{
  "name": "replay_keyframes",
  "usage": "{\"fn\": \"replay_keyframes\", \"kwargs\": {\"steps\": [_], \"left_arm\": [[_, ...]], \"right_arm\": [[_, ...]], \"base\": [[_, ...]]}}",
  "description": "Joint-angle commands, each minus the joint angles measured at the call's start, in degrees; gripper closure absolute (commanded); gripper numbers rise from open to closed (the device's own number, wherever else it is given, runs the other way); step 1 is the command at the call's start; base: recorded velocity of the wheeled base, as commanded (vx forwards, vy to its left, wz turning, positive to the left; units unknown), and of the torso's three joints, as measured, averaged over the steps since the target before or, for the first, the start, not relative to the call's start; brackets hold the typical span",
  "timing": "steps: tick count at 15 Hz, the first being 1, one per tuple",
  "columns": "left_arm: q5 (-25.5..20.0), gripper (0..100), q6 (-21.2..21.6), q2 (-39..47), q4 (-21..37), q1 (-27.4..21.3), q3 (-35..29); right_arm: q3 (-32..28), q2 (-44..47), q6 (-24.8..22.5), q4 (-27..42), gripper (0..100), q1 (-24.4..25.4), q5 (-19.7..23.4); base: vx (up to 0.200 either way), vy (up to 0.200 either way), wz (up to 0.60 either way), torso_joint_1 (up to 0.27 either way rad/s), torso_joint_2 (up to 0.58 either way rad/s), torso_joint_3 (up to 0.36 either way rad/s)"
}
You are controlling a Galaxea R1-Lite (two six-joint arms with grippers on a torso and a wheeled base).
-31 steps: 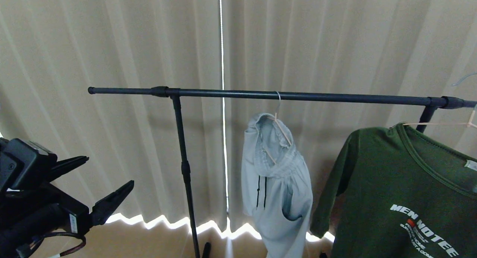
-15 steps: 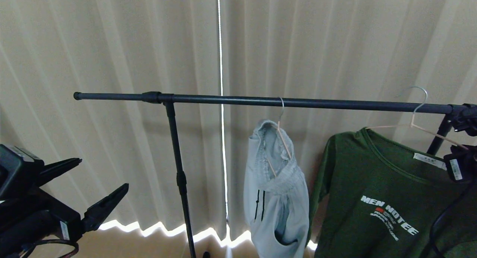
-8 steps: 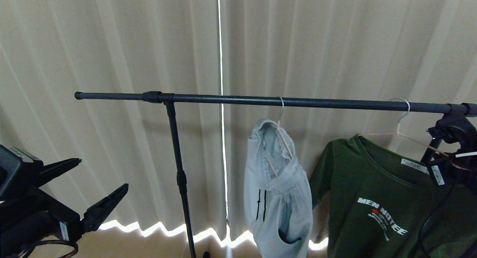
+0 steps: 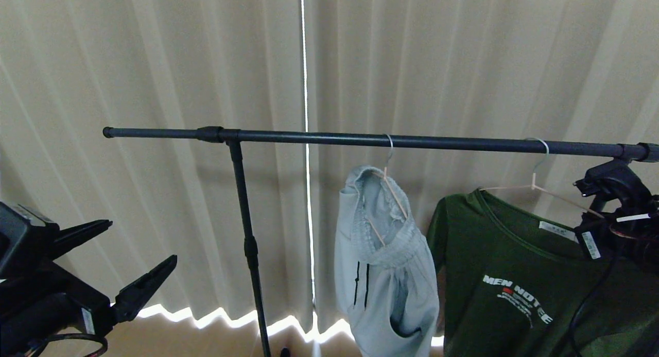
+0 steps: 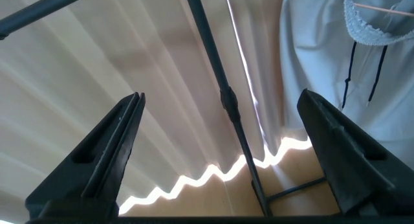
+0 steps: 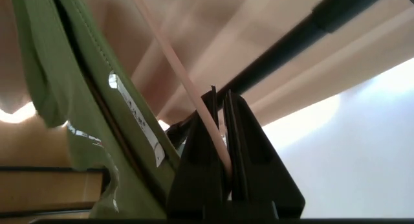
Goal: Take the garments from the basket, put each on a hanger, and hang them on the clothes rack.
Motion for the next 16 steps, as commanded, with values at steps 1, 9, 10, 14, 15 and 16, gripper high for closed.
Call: {"fn": "replay_keyframes", "kwargs": {"steps": [1,9,10,14,15,16], "left_arm": [[0.04,0,-0.01,-0.06,-0.05,-0.01,0.02],[0.04,0,-0.01,-0.06,-0.05,-0.01,0.28],[0.04,0,0.08,-0.06,-0.05,-0.01,0.37],[0.04,0,0.08,-0.14,-0.05,-0.01,0.37],[0.04,0,0.08,-0.14,-0.05,-0.01,0.37],[0.04,0,-0.01,-0.14,-0.05,0.08,0.37]], "right_arm": [[0.61,-0.33,-0.09,-0.01,100,0.16,-0.01],[3.42,-2.61,0.17,-0.28,0,0.51,0.87],[3.86,-3.41,0.26,-0.36,0,1.04,2.27],[6.93,-6.31,0.26,-4.32,0,1.21,10.53],[7.37,-6.66,0.26,-4.85,0,1.21,11.33],[8.69,-8.06,0.26,-6.25,0,1.21,12.56]], "base": [[0.000,0.000,0.00,0.000,0.00,0.000],[0.000,0.000,0.00,0.000,0.00,0.000],[0.000,0.000,0.00,0.000,0.00,0.000],[0.000,0.000,0.00,0.000,0.00,0.000],[0.000,0.000,0.00,0.000,0.00,0.000],[0.000,0.000,0.00,0.000,0.00,0.000]]}}
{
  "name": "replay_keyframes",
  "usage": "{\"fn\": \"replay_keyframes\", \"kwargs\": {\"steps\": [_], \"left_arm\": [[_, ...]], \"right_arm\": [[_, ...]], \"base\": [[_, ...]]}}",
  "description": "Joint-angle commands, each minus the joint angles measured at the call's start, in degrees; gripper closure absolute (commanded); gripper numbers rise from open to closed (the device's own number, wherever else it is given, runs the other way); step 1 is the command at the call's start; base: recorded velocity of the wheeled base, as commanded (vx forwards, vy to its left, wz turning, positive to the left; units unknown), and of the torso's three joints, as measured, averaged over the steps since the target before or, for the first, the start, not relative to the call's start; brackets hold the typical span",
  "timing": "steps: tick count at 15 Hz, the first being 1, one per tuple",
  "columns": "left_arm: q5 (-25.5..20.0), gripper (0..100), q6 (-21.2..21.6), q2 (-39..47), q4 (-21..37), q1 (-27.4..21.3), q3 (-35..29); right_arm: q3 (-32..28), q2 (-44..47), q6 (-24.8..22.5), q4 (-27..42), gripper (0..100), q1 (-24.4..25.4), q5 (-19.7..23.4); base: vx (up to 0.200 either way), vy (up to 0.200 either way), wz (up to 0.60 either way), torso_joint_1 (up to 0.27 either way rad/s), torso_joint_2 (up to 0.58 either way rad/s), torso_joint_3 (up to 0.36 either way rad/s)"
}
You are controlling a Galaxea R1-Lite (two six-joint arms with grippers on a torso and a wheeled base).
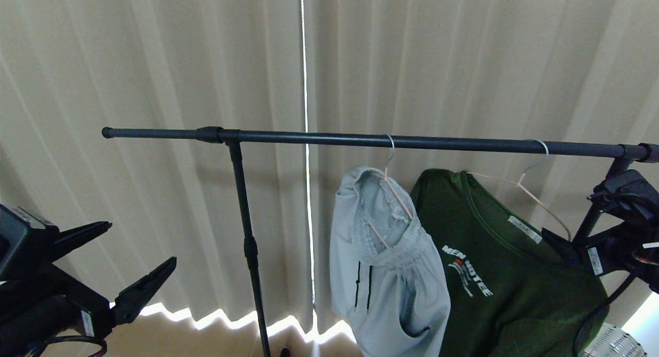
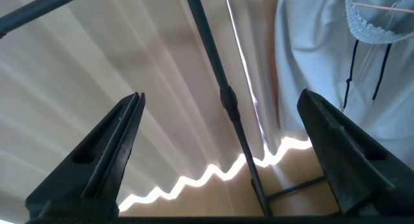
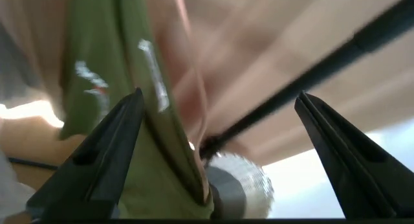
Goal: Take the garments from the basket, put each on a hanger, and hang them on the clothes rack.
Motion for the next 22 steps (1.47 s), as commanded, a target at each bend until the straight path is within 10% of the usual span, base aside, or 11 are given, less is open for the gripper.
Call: {"fn": "replay_keyframes", "kwargs": {"steps": [1,7,12,16,22], "left_arm": [[0.02,0,0.03,-0.21,-0.03,0.52,-0.10],[0.20,0,-0.32,-16.38,1.64,4.91,2.71],[1.51,0,-0.14,-34.84,26.96,13.09,5.88],[1.95,0,-0.50,-54.26,50.34,13.26,8.51],[2.83,0,-6.38,-59.45,50.95,14.49,9.22]], "right_arm": [[2.40,-3.92,0.05,-1.36,0,-0.08,1.08],[11.46,-25.19,4.18,-1.89,0,-0.35,8.99],[18.49,-36.18,5.59,0.66,0,-0.26,9.17],[20.33,-52.00,8.58,16.83,0,-0.26,8.90],[19.10,-77.13,10.34,41.79,0,0.27,8.55]], "base": [[0.000,0.000,0.00,0.000,0.00,0.000],[0.000,0.000,0.00,0.000,0.00,0.000],[0.000,0.000,0.00,0.000,0.00,0.000],[0.000,0.000,0.00,0.000,0.00,0.000],[0.000,0.000,0.00,0.000,0.00,0.000]]}}
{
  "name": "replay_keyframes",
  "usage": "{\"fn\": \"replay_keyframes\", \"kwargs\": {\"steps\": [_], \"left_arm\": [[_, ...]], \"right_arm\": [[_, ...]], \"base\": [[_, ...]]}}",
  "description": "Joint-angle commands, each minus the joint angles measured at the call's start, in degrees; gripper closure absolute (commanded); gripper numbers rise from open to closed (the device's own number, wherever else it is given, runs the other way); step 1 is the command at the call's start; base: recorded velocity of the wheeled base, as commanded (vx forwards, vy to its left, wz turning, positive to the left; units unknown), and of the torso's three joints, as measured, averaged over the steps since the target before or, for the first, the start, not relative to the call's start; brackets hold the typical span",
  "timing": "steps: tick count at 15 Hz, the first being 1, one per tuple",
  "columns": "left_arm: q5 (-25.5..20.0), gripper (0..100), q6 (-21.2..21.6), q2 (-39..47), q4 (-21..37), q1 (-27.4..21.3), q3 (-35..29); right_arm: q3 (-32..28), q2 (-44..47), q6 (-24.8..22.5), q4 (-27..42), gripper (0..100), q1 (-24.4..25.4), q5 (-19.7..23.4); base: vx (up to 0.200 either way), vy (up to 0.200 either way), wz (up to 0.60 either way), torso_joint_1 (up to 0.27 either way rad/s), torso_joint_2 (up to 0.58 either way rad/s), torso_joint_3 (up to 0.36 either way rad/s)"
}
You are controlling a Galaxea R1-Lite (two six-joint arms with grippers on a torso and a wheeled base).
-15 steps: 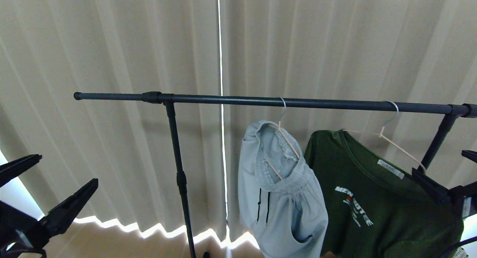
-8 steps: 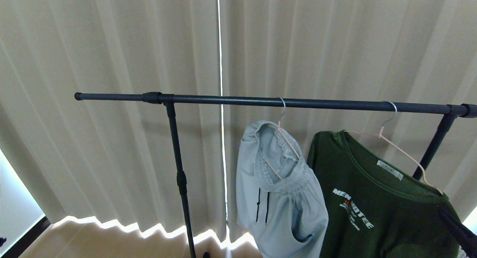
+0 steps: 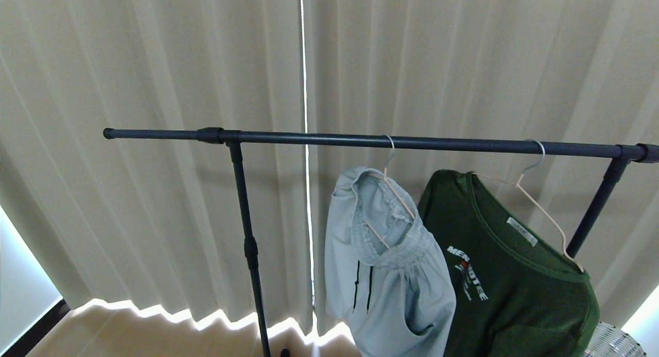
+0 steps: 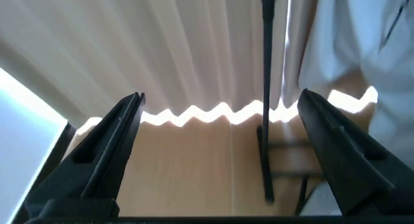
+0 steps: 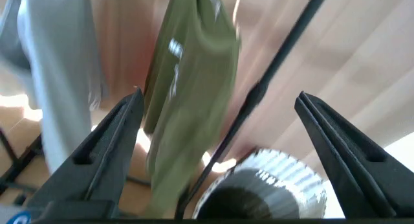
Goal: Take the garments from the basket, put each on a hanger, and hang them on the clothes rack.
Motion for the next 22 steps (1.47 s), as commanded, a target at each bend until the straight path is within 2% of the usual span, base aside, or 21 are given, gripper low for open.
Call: {"fn": "replay_keyframes", "kwargs": {"steps": [1,4,6,7,10,11,12,13,18,22], "left_arm": [[0.96,0,0.23,-2.23,-0.01,0.24,0.35],[5.18,0,0.14,-2.23,-0.27,0.24,0.70],[6.50,0,0.14,-2.32,-2.91,0.24,2.28],[6.32,0,-0.39,-2.40,-4.84,0.24,2.81],[6.15,0,-1.53,-2.40,-5.02,0.24,2.98],[5.62,0,-1.09,-2.32,-4.84,0.24,2.89],[-0.18,0,-0.39,-2.32,-4.93,0.24,2.89],[-2.38,0,0.93,-2.40,-4.84,0.24,2.72],[-3.87,0,1.99,-2.32,-4.66,0.24,2.54],[-3.78,0,1.81,-2.40,-4.84,0.24,2.72]], "right_arm": [[-0.67,-11.61,2.91,3.73,0,0.04,-0.23],[0.56,-11.61,9.86,3.20,0,0.04,-2.69],[2.93,-11.52,11.00,-0.58,0,0.04,-7.79],[3.29,-11.52,11.44,-1.72,0,0.04,-8.23],[3.37,-11.52,12.76,-1.72,0,0.04,-9.37],[3.37,-11.52,12.84,-1.63,0,0.04,-9.02],[3.29,-11.52,12.58,-1.45,0,0.04,-8.31],[3.29,-11.52,12.49,-1.45,0,0.04,-7.08],[3.02,-11.52,12.32,-0.75,0,0.04,-1.11],[3.02,-11.52,12.14,-0.75,0,0.04,-0.49]], "base": [[0.000,0.000,0.00,0.000,0.00,0.000],[0.000,0.000,0.00,0.000,0.00,0.000],[0.000,0.000,0.00,0.000,0.00,0.000],[0.000,0.000,0.00,0.000,0.00,0.000],[0.000,0.000,0.00,0.000,0.00,0.000],[0.000,0.000,0.00,0.000,0.00,0.000],[0.000,0.000,0.00,0.000,0.00,0.000],[0.000,0.000,0.00,0.000,0.00,0.000],[0.000,0.000,0.00,0.000,0.00,0.000],[0.000,0.000,0.00,0.000,0.00,0.000]]}}
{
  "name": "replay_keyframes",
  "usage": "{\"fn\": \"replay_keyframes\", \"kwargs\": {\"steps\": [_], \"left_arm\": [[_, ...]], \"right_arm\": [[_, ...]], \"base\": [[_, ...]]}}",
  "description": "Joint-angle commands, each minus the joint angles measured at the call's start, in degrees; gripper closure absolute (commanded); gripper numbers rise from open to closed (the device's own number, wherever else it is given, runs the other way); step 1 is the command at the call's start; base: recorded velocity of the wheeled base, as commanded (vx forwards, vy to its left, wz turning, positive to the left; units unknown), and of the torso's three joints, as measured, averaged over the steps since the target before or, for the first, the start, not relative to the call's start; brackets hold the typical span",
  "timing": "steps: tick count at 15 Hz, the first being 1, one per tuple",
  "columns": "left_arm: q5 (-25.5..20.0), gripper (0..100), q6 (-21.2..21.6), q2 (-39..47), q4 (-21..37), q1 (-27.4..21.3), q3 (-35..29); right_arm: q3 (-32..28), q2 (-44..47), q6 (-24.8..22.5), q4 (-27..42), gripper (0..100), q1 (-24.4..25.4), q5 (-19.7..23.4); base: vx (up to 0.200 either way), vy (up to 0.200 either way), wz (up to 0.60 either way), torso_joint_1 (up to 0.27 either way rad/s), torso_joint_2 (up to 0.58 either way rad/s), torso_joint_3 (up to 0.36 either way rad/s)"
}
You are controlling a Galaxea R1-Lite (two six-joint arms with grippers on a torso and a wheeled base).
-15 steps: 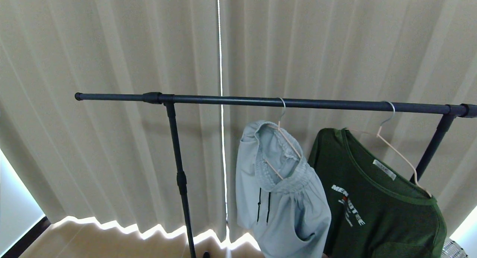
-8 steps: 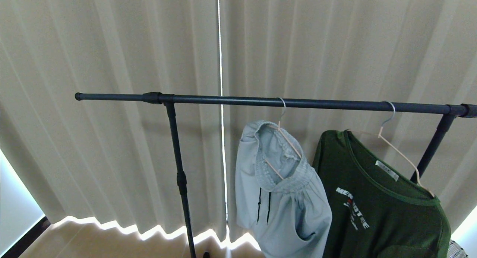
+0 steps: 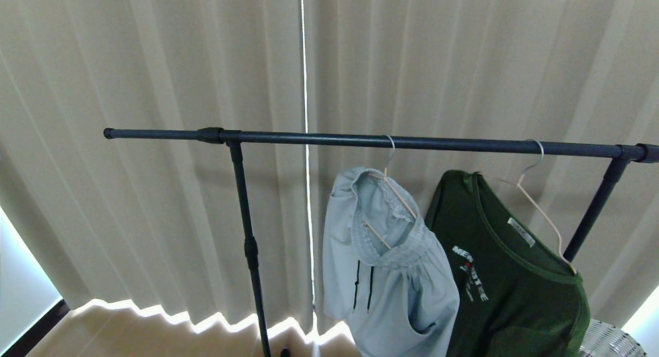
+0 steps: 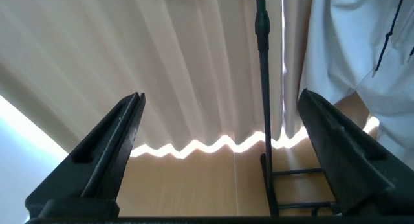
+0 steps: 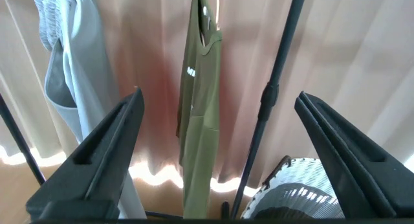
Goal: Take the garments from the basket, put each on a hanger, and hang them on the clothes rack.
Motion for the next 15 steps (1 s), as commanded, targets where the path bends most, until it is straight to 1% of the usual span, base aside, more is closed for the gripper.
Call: {"fn": "replay_keyframes", "kwargs": {"steps": [1,3,15], "left_arm": [[0.04,0,-0.05,0.02,-0.02,0.02,0.10],[0.92,0,-0.58,0.02,-0.20,0.02,0.19],[0.83,0,-0.58,0.02,-0.11,0.02,0.19]], "right_arm": [[0.07,0.08,0.02,-0.09,0,0.00,0.04],[0.07,0.00,0.81,-0.18,0,0.00,-0.04],[0.16,0.08,0.46,-0.27,0,0.00,-0.31]], "base": [[0.000,0.000,0.00,0.000,0.00,0.000],[0.000,0.000,0.00,0.000,0.00,0.000],[0.000,0.000,0.00,0.000,0.00,0.000]]}}
